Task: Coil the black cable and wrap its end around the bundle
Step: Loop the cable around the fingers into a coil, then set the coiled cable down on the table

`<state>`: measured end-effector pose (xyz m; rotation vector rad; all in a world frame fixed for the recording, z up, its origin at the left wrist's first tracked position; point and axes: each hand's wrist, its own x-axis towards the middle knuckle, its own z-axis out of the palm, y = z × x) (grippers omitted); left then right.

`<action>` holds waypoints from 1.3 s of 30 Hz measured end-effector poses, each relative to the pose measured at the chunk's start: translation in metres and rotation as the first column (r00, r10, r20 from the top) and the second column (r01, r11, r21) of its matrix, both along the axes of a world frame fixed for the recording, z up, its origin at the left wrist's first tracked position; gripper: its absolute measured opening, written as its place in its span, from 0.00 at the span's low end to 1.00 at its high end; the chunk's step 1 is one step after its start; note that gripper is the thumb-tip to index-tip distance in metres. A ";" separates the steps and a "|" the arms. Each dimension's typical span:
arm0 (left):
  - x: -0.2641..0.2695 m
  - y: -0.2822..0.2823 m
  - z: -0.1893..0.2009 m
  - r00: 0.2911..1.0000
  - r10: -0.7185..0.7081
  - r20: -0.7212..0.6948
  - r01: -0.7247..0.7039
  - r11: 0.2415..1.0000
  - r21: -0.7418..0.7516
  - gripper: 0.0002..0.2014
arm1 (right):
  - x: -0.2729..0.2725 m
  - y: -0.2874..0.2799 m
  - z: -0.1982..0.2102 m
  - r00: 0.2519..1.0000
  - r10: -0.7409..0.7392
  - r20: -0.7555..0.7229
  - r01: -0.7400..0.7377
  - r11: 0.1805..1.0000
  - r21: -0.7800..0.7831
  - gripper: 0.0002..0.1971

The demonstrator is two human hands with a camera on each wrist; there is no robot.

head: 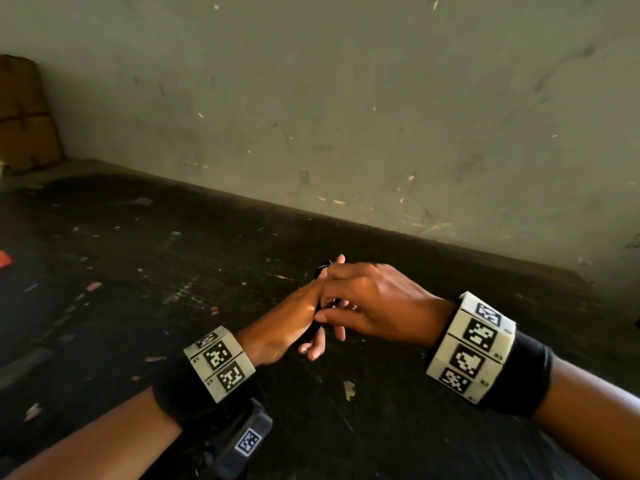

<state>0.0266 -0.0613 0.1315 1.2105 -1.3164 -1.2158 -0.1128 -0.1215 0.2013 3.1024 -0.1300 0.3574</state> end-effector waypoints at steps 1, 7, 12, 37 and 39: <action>-0.001 0.001 -0.001 1.000 -0.001 -0.029 0.002 0.999 0.032 0.26 | -0.001 -0.001 -0.003 1.000 0.010 0.024 -0.009 1.000 -0.018 0.15; 0.002 0.008 0.000 0.986 -0.070 -0.153 0.096 0.980 0.172 0.30 | -0.004 -0.003 -0.022 0.982 0.003 0.188 0.010 0.998 -0.070 0.15; 0.007 0.018 -0.004 0.985 -0.124 -0.122 0.147 0.967 0.209 0.27 | -0.001 -0.001 -0.039 0.979 -0.099 0.179 0.100 0.995 0.007 0.28; 0.057 0.067 -0.094 0.792 0.603 0.093 -0.597 0.734 0.324 0.17 | 0.085 0.029 -0.192 0.950 -0.230 0.210 0.151 0.930 0.336 0.38; 0.058 0.078 -0.104 0.744 0.654 0.140 -0.662 0.690 0.293 0.18 | 0.092 0.038 -0.203 0.955 -0.214 0.205 0.125 0.918 0.376 0.36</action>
